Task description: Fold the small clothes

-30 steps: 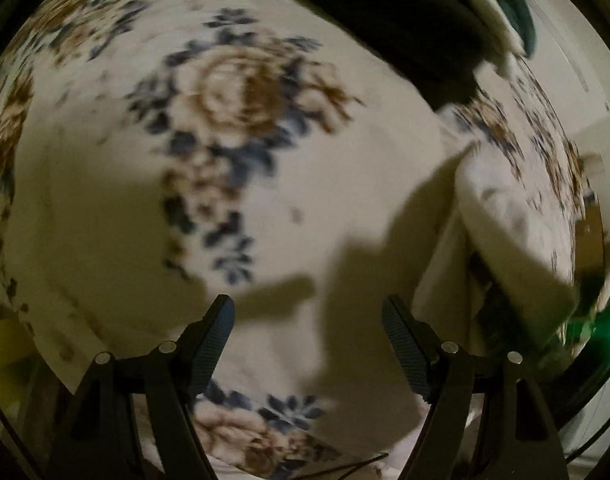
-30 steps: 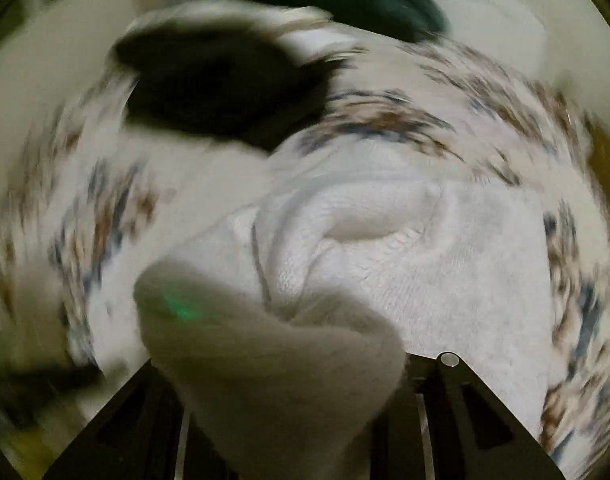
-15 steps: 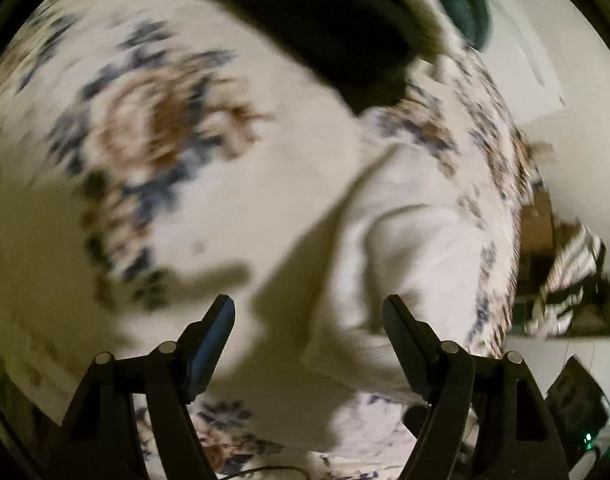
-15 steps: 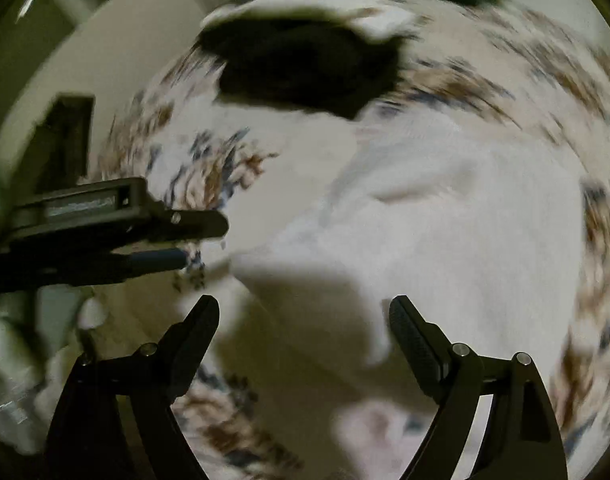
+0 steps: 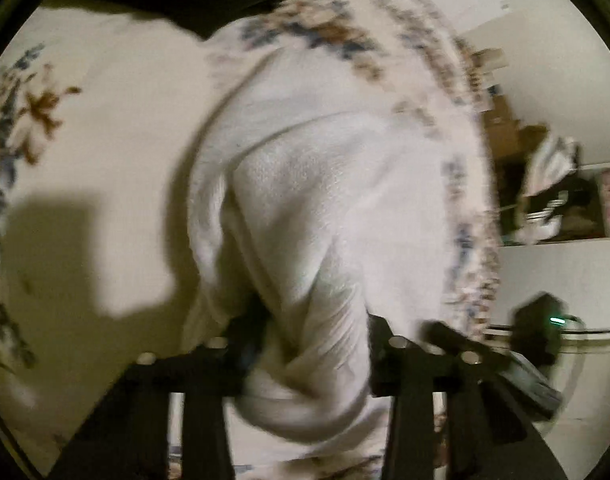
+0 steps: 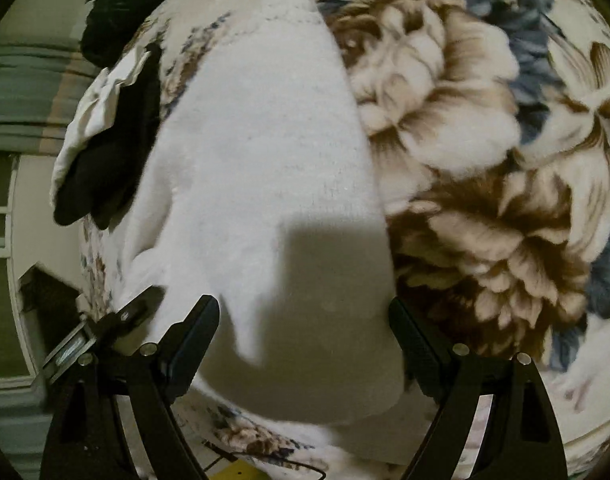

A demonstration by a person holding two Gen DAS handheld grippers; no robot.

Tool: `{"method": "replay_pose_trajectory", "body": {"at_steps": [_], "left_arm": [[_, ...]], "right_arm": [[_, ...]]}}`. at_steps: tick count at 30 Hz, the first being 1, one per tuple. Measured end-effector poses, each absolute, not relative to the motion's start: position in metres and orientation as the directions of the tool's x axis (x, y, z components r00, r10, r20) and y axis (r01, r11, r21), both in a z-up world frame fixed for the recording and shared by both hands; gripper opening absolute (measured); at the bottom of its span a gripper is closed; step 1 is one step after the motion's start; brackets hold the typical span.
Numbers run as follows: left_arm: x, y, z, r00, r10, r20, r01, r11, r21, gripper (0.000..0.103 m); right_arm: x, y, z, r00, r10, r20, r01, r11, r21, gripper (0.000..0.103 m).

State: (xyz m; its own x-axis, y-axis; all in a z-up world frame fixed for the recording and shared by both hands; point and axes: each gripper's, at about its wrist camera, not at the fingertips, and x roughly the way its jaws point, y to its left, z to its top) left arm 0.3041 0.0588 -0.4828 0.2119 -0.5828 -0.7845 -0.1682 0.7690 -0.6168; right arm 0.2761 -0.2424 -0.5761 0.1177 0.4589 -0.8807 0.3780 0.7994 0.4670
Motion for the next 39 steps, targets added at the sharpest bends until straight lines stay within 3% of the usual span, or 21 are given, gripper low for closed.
{"method": "replay_pose_trajectory", "body": {"at_steps": [2,4,7,9,11,14,15,20,26,28,29,30,31,36,39], "left_arm": [[0.295,0.065,-0.475,0.271,-0.708,-0.652,-0.218,0.614,-0.758,0.03],[0.289,0.068,-0.48,0.305,-0.769,-0.562,-0.266,0.497,-0.826,0.03],[0.262,0.091,-0.548,0.359,-0.858,-0.368,-0.509,0.151,-0.848,0.03],[0.245,0.105,-0.584,0.34,-0.846,-0.411,-0.618,0.128,-0.775,0.033],[0.243,0.115,-0.576,0.333,-0.838,-0.432,-0.591,0.171,-0.788,0.036],[0.259,0.114,-0.522,0.283,-0.784,-0.552,-0.469,0.389,-0.793,0.068],[0.265,0.111,-0.501,0.279,-0.756,-0.591,-0.413,0.461,-0.785,0.071],[0.322,0.092,-0.445,0.282,-0.604,-0.745,-0.213,0.718,-0.662,0.071],[0.412,0.06,-0.498,0.174,-0.514,-0.84,-0.119,0.836,-0.536,0.071],[0.43,0.047,-0.518,0.133,-0.496,-0.858,-0.094,0.856,-0.509,0.066],[0.438,0.042,-0.52,0.139,-0.494,-0.858,-0.08,0.859,-0.507,0.051],[0.441,0.038,-0.517,0.156,-0.499,-0.852,-0.05,0.858,-0.512,0.011],[0.441,0.036,-0.51,0.183,-0.501,-0.846,-0.017,0.859,-0.512,0.001],[0.441,0.016,-0.451,0.34,-0.509,-0.791,0.188,0.861,-0.473,0.003],[0.457,0.026,-0.457,0.332,-0.477,-0.814,0.135,0.878,-0.459,0.004]], "right_arm": [[0.274,-0.246,-0.577,0.12,0.453,-0.883,0.378,0.802,0.463,0.089],[0.271,-0.249,-0.578,0.122,0.464,-0.878,0.384,0.793,0.473,0.089],[0.268,-0.258,-0.579,0.115,0.481,-0.869,0.395,0.781,0.484,0.089],[0.269,-0.259,-0.578,0.1,0.48,-0.871,0.386,0.788,0.479,0.089],[0.272,-0.257,-0.575,0.088,0.477,-0.875,0.365,0.802,0.473,0.089],[0.278,-0.253,-0.564,0.095,0.47,-0.878,0.327,0.818,0.473,0.089],[0.281,-0.253,-0.56,0.102,0.468,-0.878,0.317,0.821,0.475,0.089],[0.295,-0.255,-0.551,0.135,0.473,-0.871,0.317,0.812,0.49,0.089],[0.332,-0.26,-0.544,0.192,0.441,-0.877,0.321,0.816,0.481,0.089],[0.346,-0.261,-0.543,0.207,0.426,-0.881,0.316,0.823,0.472,0.089],[0.354,-0.263,-0.545,0.208,0.418,-0.884,0.314,0.828,0.465,0.089],[0.363,-0.266,-0.548,0.213,0.412,-0.886,0.318,0.828,0.461,0.089],[0.366,-0.268,-0.55,0.213,0.414,-0.885,0.32,0.826,0.463,0.089],[0.37,-0.276,-0.565,0.207,0.418,-0.884,0.352,0.812,0.466,0.089],[0.365,-0.28,-0.575,0.199,0.433,-0.879,0.385,0.791,0.476,0.089]]}}
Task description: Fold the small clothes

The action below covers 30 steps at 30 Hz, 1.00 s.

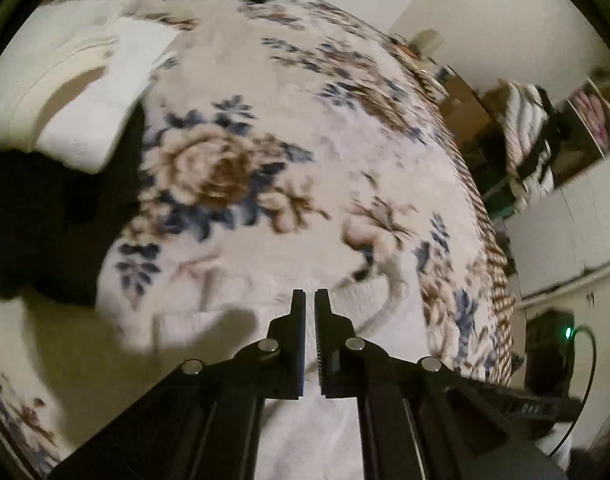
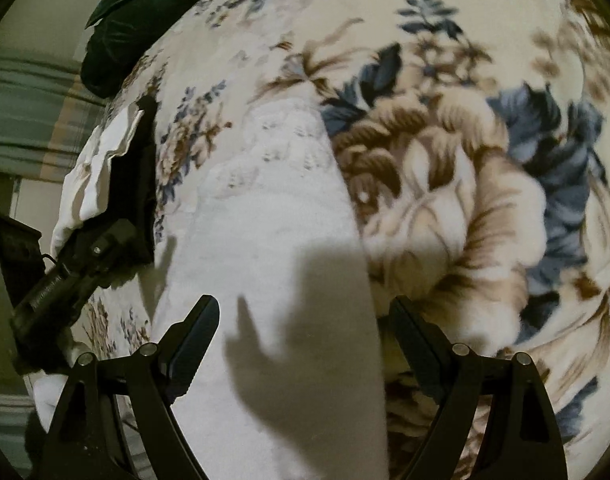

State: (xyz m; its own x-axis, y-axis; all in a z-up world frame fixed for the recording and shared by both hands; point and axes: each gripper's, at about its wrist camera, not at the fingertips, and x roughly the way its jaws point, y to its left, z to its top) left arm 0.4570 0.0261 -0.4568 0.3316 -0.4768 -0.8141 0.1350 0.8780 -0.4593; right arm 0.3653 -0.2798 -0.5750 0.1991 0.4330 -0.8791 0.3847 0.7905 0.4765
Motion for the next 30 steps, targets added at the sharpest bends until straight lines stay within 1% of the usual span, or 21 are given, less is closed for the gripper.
{"method": "replay_pose_trajectory", "body": {"at_steps": [1,2,3,5,6,11,13,14,15,16,17,18,19,23,27,30], "left_arm": [[0.459,0.033,-0.462,0.322,-0.438,-0.84,0.104,0.898,-0.428,0.005],[0.459,0.036,-0.468,0.304,-0.416,-0.857,0.073,0.907,-0.414,0.016],[0.454,0.049,-0.474,0.285,-0.412,-0.865,0.026,0.906,-0.423,0.041],[0.443,0.063,-0.484,0.27,-0.446,-0.853,-0.033,0.881,-0.471,0.068],[0.437,0.071,-0.494,0.248,-0.464,-0.85,-0.079,0.865,-0.495,0.068],[0.431,0.074,-0.529,0.167,-0.472,-0.866,-0.167,0.852,-0.497,0.068],[0.433,0.072,-0.538,0.184,-0.49,-0.852,-0.194,0.832,-0.52,0.062],[0.432,0.072,-0.533,0.212,-0.492,-0.845,-0.175,0.831,-0.528,0.032],[0.433,0.066,-0.524,0.235,-0.474,-0.849,-0.131,0.85,-0.511,0.009],[0.435,0.062,-0.518,0.257,-0.462,-0.849,-0.1,0.861,-0.499,0.009],[0.435,0.057,-0.509,0.286,-0.454,-0.844,-0.062,0.87,-0.489,0.008],[0.434,0.05,-0.498,0.31,-0.437,-0.844,-0.02,0.885,-0.465,0.008],[0.435,0.045,-0.492,0.319,-0.434,-0.843,0.005,0.89,-0.456,0.008],[0.442,0.027,-0.47,0.35,-0.436,-0.829,0.093,0.897,-0.433,0.008],[0.454,0.022,-0.453,0.368,-0.415,-0.832,0.141,0.909,-0.392,0.008],[0.465,0.025,-0.446,0.39,-0.418,-0.821,0.157,0.908,-0.388,0.006]], "right_arm": [[0.364,-0.281,-0.577,0.196,0.435,-0.879,0.395,0.785,0.477,0.089],[0.363,-0.282,-0.579,0.197,0.44,-0.876,0.403,0.778,0.481,0.089],[0.362,-0.283,-0.579,0.199,0.447,-0.872,0.405,0.773,0.489,0.089],[0.364,-0.284,-0.58,0.207,0.456,-0.865,0.397,0.769,0.501,0.089],[0.366,-0.283,-0.581,0.208,0.455,-0.866,0.392,0.772,0.5,0.089],[0.384,-0.289,-0.581,0.223,0.44,-0.87,0.378,0.783,0.493,0.089],[0.395,-0.291,-0.581,0.233,0.439,-0.868,0.372,0.784,0.497,0.089],[0.4,-0.292,-0.581,0.233,0.437,-0.869,0.371,0.786,0.494,0.089],[0.406,-0.291,-0.583,0.231,0.432,-0.872,0.369,0.79,0.489,0.089],[0.411,-0.291,-0.585,0.226,0.427,-0.875,0.363,0.797,0.483,0.086],[0.417,-0.289,-0.589,0.21,0.414,-0.886,0.354,0.812,0.464,0.078],[0.42,-0.286,-0.592,0.19,0.398,-0.897,0.344,0.829,0.441,0.042],[0.423,-0.284,-0.594,0.169,0.368,-0.914,0.335,0.851,0.404,0.01],[0.418,-0.282,-0.585,0.179,0.307,-0.935,0.313,0.883,0.35,0.009],[0.409,-0.284,-0.578,0.164,0.292,-0.942,0.303,0.894,0.33,0.009],[0.407,-0.284,-0.575,0.165,0.297,-0.941,0.29,0.897,0.334,0.009]]}}
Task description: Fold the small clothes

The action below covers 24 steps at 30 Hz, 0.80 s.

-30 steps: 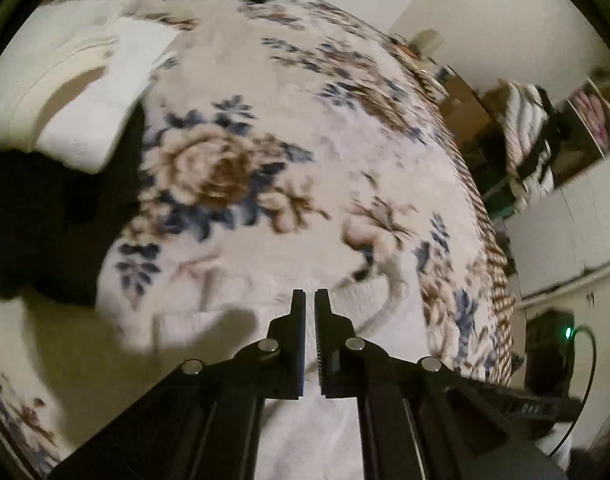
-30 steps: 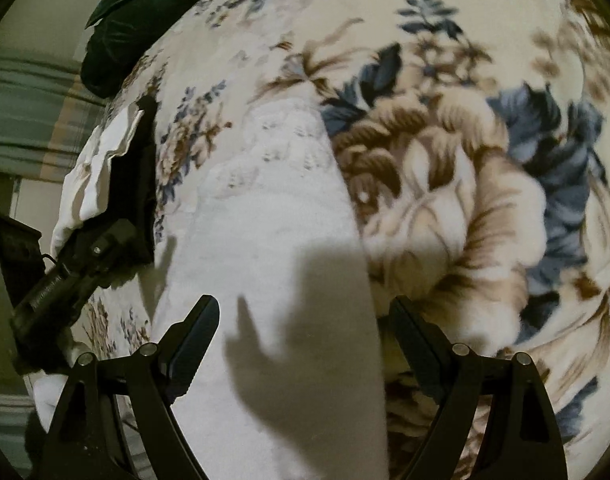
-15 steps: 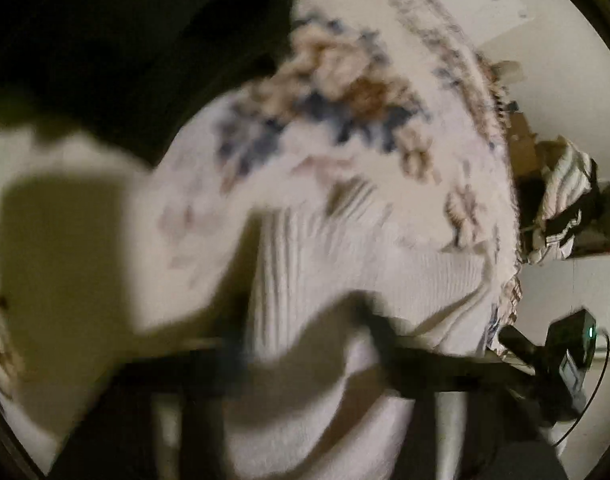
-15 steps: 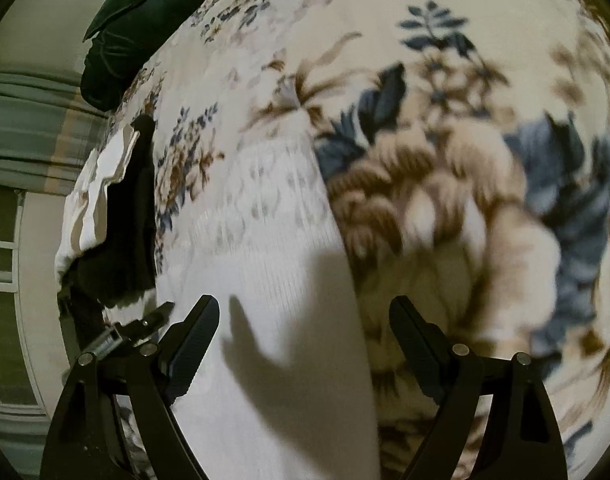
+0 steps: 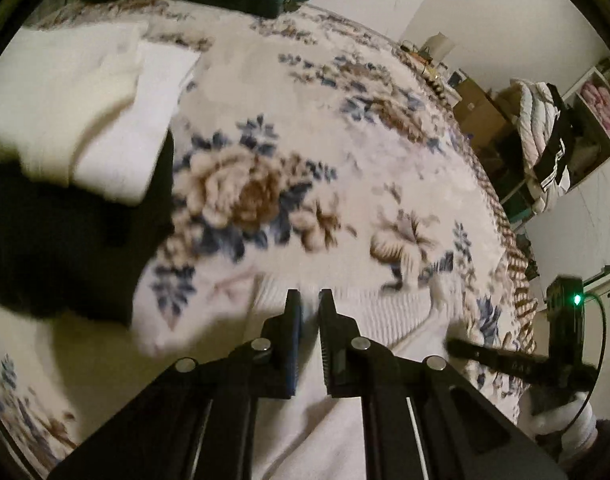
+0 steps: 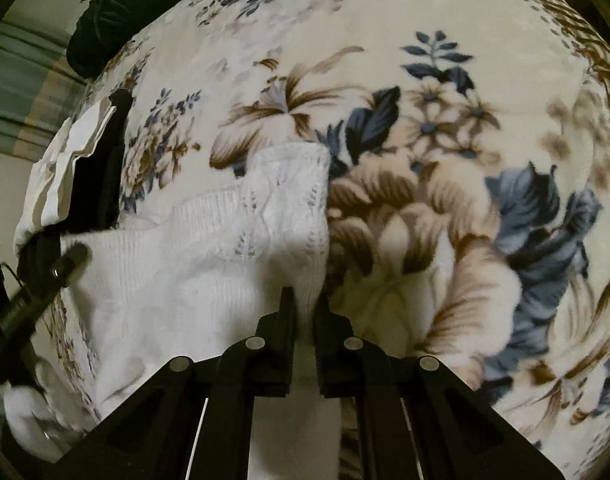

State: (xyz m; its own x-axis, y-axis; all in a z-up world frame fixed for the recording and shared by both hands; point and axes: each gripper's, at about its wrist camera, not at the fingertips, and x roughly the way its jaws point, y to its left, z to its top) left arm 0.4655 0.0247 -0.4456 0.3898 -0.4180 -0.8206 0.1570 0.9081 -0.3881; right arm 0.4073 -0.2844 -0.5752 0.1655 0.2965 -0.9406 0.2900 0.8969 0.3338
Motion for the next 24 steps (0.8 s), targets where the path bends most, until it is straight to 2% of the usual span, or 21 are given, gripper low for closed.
{"method": "replay_pose_trajectory", "body": {"at_steps": [4,6,7,9,11,14,15,17,18,19,21,24], "left_arm": [[0.492,0.024,-0.45,0.353,-0.438,-0.827,0.158,0.899,-0.409,0.006],[0.495,0.029,-0.451,0.346,-0.432,-0.833,0.132,0.901,-0.412,0.01],[0.492,0.033,-0.449,0.343,-0.437,-0.832,0.126,0.899,-0.42,0.014],[0.48,0.044,-0.448,0.336,-0.436,-0.835,0.094,0.898,-0.431,0.049],[0.461,0.055,-0.448,0.333,-0.445,-0.831,0.056,0.89,-0.453,0.055],[0.427,0.065,-0.444,0.35,-0.391,-0.851,0.015,0.911,-0.412,0.055],[0.413,0.068,-0.441,0.362,-0.352,-0.863,-0.006,0.925,-0.379,0.055],[0.387,0.072,-0.437,0.384,-0.285,-0.878,-0.051,0.943,-0.329,0.055],[0.371,0.074,-0.434,0.399,-0.233,-0.887,-0.09,0.953,-0.291,0.055],[0.361,0.075,-0.433,0.402,-0.225,-0.888,-0.113,0.95,-0.292,0.055],[0.34,0.079,-0.436,0.394,-0.201,-0.897,-0.176,0.941,-0.288,0.055],[0.316,0.084,-0.446,0.369,-0.233,-0.9,-0.245,0.909,-0.336,0.055]], "right_arm": [[0.408,-0.287,-0.574,0.169,0.286,-0.943,0.285,0.902,0.325,0.009],[0.408,-0.289,-0.573,0.164,0.279,-0.946,0.292,0.903,0.317,0.009],[0.407,-0.291,-0.572,0.16,0.275,-0.948,0.292,0.904,0.311,0.009],[0.407,-0.292,-0.571,0.154,0.257,-0.954,0.29,0.911,0.293,0.009],[0.407,-0.293,-0.568,0.144,0.282,-0.949,0.28,0.908,0.312,0.009],[0.414,-0.284,-0.549,0.125,0.328,-0.936,0.24,0.906,0.35,0.01],[0.419,-0.277,-0.541,0.118,0.355,-0.927,0.212,0.903,0.373,0.013],[0.436,-0.252,-0.525,0.081,0.389,-0.918,0.133,0.908,0.397,0.041],[0.446,-0.237,-0.52,0.062,0.389,-0.919,0.094,0.915,0.393,0.06],[0.458,-0.218,-0.516,0.04,0.387,-0.921,0.042,0.921,0.388,0.064],[0.483,-0.174,-0.517,-0.026,0.371,-0.928,-0.069,0.926,0.372,0.064],[0.516,-0.104,-0.54,-0.099,0.284,-0.954,-0.232,0.925,0.3,0.064]]}}
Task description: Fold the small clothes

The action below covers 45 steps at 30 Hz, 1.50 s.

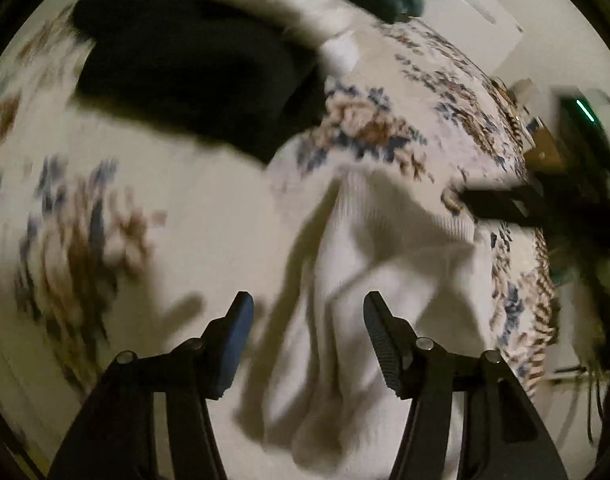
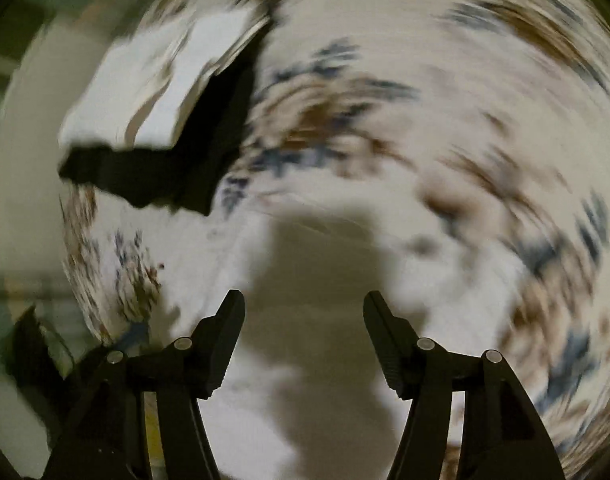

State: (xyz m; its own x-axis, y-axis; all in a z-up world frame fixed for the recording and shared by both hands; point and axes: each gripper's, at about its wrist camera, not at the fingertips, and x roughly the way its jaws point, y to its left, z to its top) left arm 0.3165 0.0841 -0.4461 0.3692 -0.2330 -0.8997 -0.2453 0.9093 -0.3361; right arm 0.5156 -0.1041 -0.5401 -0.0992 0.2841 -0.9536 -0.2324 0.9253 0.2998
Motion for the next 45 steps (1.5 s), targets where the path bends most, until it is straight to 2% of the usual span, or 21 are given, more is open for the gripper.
{"method": "replay_pose_trajectory", "body": {"at_steps": [2,6,8,10,14,18,22,26,28,34,35,36,37,38,40,43,44,45], "left_arm": [[0.299,0.092,-0.451,0.368,-0.275,-0.889,-0.302,0.868,-0.393,0.055],[0.279,0.098,-0.457,0.365,-0.304,-0.88,-0.366,0.822,-0.436,0.055],[0.275,0.099,-0.463,0.356,-0.321,-0.877,-0.39,0.802,-0.452,0.055],[0.271,0.099,-0.47,0.349,-0.346,-0.871,-0.41,0.779,-0.474,0.055],[0.261,0.098,-0.475,0.351,-0.373,-0.859,-0.429,0.752,-0.502,0.055],[0.253,0.098,-0.471,0.369,-0.392,-0.843,-0.441,0.724,-0.53,0.055],[0.252,0.093,-0.461,0.387,-0.413,-0.824,-0.423,0.715,-0.557,0.055],[0.267,0.084,-0.459,0.384,-0.429,-0.818,-0.392,0.726,-0.565,0.055],[0.272,0.083,-0.459,0.383,-0.43,-0.818,-0.391,0.726,-0.565,0.055],[0.268,0.099,-0.428,0.433,-0.447,-0.783,-0.368,0.705,-0.606,0.055],[0.268,0.1,-0.426,0.431,-0.458,-0.777,-0.357,0.705,-0.613,0.058],[0.27,0.098,-0.428,0.418,-0.473,-0.775,-0.351,0.703,-0.619,0.064],[0.273,0.094,-0.435,0.402,-0.483,-0.778,-0.351,0.704,-0.618,0.065],[0.277,0.089,-0.445,0.376,-0.502,-0.779,-0.355,0.698,-0.621,0.065],[0.287,0.079,-0.469,0.331,-0.556,-0.762,-0.365,0.67,-0.647,0.064],[0.297,0.067,-0.501,0.316,-0.601,-0.734,-0.387,0.625,-0.678,0.064],[0.297,0.067,-0.508,0.33,-0.604,-0.725,-0.405,0.603,-0.687,0.052],[0.295,0.067,-0.516,0.355,-0.628,-0.693,-0.407,0.563,-0.719,0.025]], "right_arm": [[0.531,-0.065,-0.565,-0.138,0.182,-0.974,-0.35,0.911,0.22,0.064],[0.537,-0.022,-0.604,-0.2,0.056,-0.978,-0.477,0.866,0.147,0.064],[0.532,-0.012,-0.614,-0.197,0.008,-0.98,-0.52,0.847,0.112,0.058],[0.525,-0.007,-0.611,-0.152,-0.006,-0.988,-0.558,0.826,0.081,0.008],[0.514,-0.005,-0.592,-0.034,-0.018,-0.999,-0.594,0.805,0.006,0.007],[0.524,-0.027,-0.564,0.075,-0.021,-0.997,-0.523,0.85,-0.057,0.006],[0.546,-0.053,-0.561,0.104,-0.053,-0.993,-0.418,0.904,-0.092,0.006],[0.557,-0.057,-0.593,-0.006,-0.044,-0.999,-0.332,0.942,-0.04,0.006],[0.557,-0.057,-0.609,-0.079,-0.011,-0.997,-0.325,0.946,0.015,0.006],[0.564,-0.068,-0.607,-0.121,0.045,-0.992,-0.323,0.943,0.082,0.013],[0.565,-0.073,-0.603,-0.131,0.059,-0.99,-0.307,0.947,0.097,0.017],[0.566,-0.08,-0.597,-0.131,0.082,-0.988,-0.29,0.95,0.118,0.033],[0.566,-0.088,-0.587,-0.119,0.119,-0.986,-0.268,0.952,0.147,0.041],[0.562,-0.097,-0.574,-0.097,0.163,-0.982,-0.236,0.955,0.181,0.043],[0.55,-0.117,-0.553,-0.054,0.221,-0.974,-0.184,0.956,0.227,0.057],[0.512,-0.157,-0.521,0.02,0.248,-0.969,-0.091,0.965,0.245,0.062],[0.495,-0.171,-0.516,0.031,0.245,-0.969,-0.053,0.968,0.243,0.062],[0.478,-0.182,-0.515,0.034,0.25,-0.968,-0.022,0.968,0.25,0.062]]}}
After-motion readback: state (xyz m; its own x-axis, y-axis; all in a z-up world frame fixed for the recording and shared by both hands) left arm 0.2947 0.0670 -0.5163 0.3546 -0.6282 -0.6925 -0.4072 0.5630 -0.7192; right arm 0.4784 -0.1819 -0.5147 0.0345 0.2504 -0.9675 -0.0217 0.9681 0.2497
